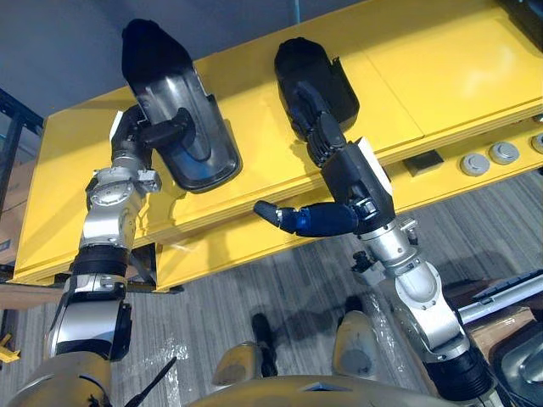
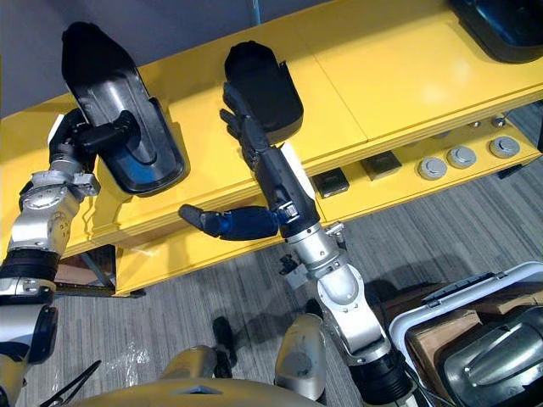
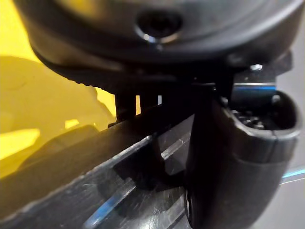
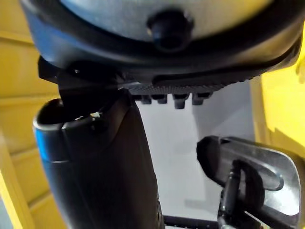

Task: Walk over and take three plastic housings, then place them on the shelf

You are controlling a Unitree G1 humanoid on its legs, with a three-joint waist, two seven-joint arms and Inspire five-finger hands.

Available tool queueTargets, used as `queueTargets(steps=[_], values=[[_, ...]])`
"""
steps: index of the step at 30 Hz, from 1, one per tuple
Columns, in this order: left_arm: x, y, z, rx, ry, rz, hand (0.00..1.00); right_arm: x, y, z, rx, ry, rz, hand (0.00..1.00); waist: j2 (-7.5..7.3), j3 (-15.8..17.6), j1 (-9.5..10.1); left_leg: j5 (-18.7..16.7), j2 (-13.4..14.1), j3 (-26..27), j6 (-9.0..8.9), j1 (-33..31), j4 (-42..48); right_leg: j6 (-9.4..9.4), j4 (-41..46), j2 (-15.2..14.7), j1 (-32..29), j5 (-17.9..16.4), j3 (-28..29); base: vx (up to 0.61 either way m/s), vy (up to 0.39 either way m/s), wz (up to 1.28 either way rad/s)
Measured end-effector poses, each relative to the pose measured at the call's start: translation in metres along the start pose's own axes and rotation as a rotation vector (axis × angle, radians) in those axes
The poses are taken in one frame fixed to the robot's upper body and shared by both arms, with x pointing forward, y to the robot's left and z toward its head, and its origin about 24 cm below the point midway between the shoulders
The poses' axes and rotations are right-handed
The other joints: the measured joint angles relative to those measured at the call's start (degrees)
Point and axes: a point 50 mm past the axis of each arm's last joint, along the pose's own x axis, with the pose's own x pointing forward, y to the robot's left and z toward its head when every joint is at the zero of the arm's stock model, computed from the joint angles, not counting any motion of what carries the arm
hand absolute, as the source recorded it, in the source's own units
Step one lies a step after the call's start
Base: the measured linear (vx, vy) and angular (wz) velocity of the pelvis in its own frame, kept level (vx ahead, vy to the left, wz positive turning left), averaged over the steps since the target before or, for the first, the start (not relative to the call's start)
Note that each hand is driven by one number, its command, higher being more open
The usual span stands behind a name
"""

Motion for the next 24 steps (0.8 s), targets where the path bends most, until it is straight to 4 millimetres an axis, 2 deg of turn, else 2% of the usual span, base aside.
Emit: queueTargets(steps=[4,7,13,24], values=[[0.000,0.001,-0.004,0.066,0.018,0.044,1.00,0.000,0.003,-0.001,0.011,0.007,0.012,1.00,0.03,0.16,0.05,0.03,-0.06,0.33,0.03,-0.55,0.30,0.02,0.05,-0.05,-0.73,0.02,0.18,0.01,-0.004,-0.01],[-0.002,-0.001,-0.020,0.097,0.088,0.065,1.00,0.000,0.003,-0.002,0.011,0.016,-0.005,1.00,-0.03,0.47,0.02,-0.04,0.05,0.95,-0.06,-0.50,0.90,0.01,0.07,0.05,-0.84,0.02,0.62,0.03,-0.014,-0.05],[-0.002,0.001,-0.017,0.160,0.073,0.147,1.00,-0.004,0.003,-0.004,0.018,0.030,-0.025,1.00,-0.13,0.55,-0.11,-0.24,0.28,1.63,-0.27,0.28,0.99,0.02,0.07,0.41,-0.70,0.03,1.44,0.00,-0.013,-0.08],[-0.007,0.024,-0.028,0.125,0.121,0.368,1.00,-0.016,0.003,-0.019,0.038,0.112,-0.043,1.00,-0.49,0.82,-1.32,-0.33,1.07,1.05,-0.38,1.70,0.91,0.61,-2.73,1.84,2.44,0.83,0.56,-0.01,-0.006,0.01]])
